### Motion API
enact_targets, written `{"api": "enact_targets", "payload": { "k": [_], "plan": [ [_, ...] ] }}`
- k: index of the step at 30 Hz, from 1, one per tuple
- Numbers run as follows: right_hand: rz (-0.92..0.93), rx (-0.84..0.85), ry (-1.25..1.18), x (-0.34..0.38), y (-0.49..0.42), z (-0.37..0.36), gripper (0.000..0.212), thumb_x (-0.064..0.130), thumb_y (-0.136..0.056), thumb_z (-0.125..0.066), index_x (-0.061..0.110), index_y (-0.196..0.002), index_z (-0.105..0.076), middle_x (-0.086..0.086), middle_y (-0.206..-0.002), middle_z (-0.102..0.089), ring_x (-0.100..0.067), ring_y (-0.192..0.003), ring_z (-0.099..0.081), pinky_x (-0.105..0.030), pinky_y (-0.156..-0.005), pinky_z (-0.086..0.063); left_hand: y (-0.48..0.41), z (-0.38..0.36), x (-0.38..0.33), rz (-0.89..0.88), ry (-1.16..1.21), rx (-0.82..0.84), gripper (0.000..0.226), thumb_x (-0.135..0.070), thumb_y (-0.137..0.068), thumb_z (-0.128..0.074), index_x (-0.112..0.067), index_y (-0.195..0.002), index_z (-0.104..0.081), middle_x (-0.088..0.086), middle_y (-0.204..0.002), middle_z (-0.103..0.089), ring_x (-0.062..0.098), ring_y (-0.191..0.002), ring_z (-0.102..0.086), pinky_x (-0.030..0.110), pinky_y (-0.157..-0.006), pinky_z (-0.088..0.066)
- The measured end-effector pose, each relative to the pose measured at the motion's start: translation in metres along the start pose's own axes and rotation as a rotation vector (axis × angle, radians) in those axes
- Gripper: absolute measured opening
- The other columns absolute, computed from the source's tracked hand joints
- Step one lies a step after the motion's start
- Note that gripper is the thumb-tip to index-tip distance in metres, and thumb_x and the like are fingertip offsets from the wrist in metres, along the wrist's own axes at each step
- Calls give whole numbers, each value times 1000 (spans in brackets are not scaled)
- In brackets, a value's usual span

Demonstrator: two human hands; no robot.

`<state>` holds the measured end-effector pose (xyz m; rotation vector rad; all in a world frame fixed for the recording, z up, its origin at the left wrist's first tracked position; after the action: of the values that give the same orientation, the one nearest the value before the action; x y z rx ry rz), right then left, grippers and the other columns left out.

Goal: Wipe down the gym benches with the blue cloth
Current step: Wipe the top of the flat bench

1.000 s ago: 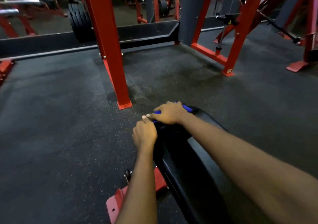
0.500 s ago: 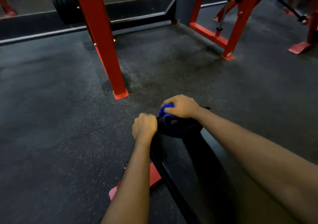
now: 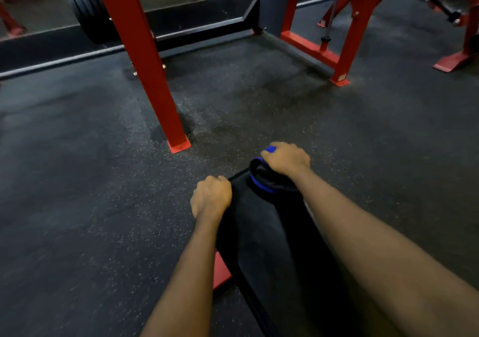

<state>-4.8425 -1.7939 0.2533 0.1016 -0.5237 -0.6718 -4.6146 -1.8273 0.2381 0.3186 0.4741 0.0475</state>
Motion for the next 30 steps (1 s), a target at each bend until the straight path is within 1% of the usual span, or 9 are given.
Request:
{"api": "enact_targets", "payload": {
  "k": [3, 5, 10, 13, 15, 19, 25, 28, 30],
  "plan": [
    [12, 148, -75, -4, -15, -1, 52, 64, -78, -50, 36, -119, -65, -7, -133, -61, -33, -119, -56, -37, -100, -43, 0, 1, 1, 2, -7, -6, 47, -33, -98, -31, -4, -125, -58, 19, -126, -59, 36, -112, -56, 41, -89, -41],
    [21, 108, -108, -19, -9, 2, 53, 66, -73, -47, 37, -113, -65, -3, -128, -64, -32, -115, -58, -38, -99, -46, -2, 1, 1, 1, -6, -16, 47, -33, -98, -32, -4, -124, -58, 18, -125, -60, 36, -110, -57, 41, -90, -42],
    [-144, -38, -172, -79, 27, 8, 34, 53, -89, -48, 31, -113, -60, -13, -123, -63, -37, -112, -58, -40, -91, -44, -6, -1, 0, -3, -18, -24, 46, -33, -98, -32, -5, -123, -58, 18, -124, -60, 35, -110, -57, 40, -86, -41],
    [-213, -112, -39, -68, 27, 13, 42, 51, -92, -41, 29, -124, -57, -17, -130, -58, -40, -118, -54, -43, -96, -42, -6, 0, -1, -6, -34, -27, 46, -32, -98, -31, -4, -123, -58, 19, -124, -60, 35, -109, -57, 39, -81, -37],
    [-180, -63, -56, -48, 15, 14, 43, 50, -92, -41, 31, -127, -58, -15, -136, -55, -39, -122, -52, -42, -100, -41, -6, 0, -1, -10, -26, -28, 46, -31, -98, -32, -3, -122, -58, 19, -123, -61, 34, -107, -57, 38, -79, -35],
    [-32, 97, -234, -49, -11, 4, 28, 54, -86, -50, 39, -98, -69, -4, -125, -66, -31, -114, -59, -41, -102, -45, -5, -2, 1, -11, -14, -22, 46, -33, -98, -32, -4, -124, -58, 19, -125, -60, 35, -111, -56, 41, -87, -41],
    [-75, -15, -164, -110, 66, 17, 35, 49, -94, -49, 44, -127, -58, -9, -127, -63, -36, -117, -56, -42, -97, -45, -6, -3, -2, -19, -22, -23, 46, -32, -98, -33, -3, -124, -57, 21, -127, -58, 38, -113, -55, 42, -91, -42],
    [-166, -46, -73, -117, 73, 19, 34, 53, -94, -43, 40, -122, -58, -15, -126, -61, -40, -115, -55, -42, -93, -43, -7, -2, -5, -25, -41, -9, 46, -31, -99, -33, -2, -127, -56, 22, -129, -57, 39, -116, -54, 42, -94, -42],
    [-168, -14, -159, -104, 57, 21, 36, 52, -94, -43, 34, -120, -61, -13, -129, -60, -38, -118, -55, -41, -96, -42, -7, -1, -16, -85, -56, -17, 41, -28, -98, -35, -3, -122, -59, 22, -125, -59, 39, -113, -55, 42, -92, -44]
  ]
}}
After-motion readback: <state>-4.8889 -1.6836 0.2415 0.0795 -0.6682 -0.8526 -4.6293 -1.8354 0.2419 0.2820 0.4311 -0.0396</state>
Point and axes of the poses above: each hand's wrist, its own y-axis away from the middle knuckle, its own z-axis out of the back of the hand, x = y × z, the point moved 8 cm from there along -y, towards the middle knuckle
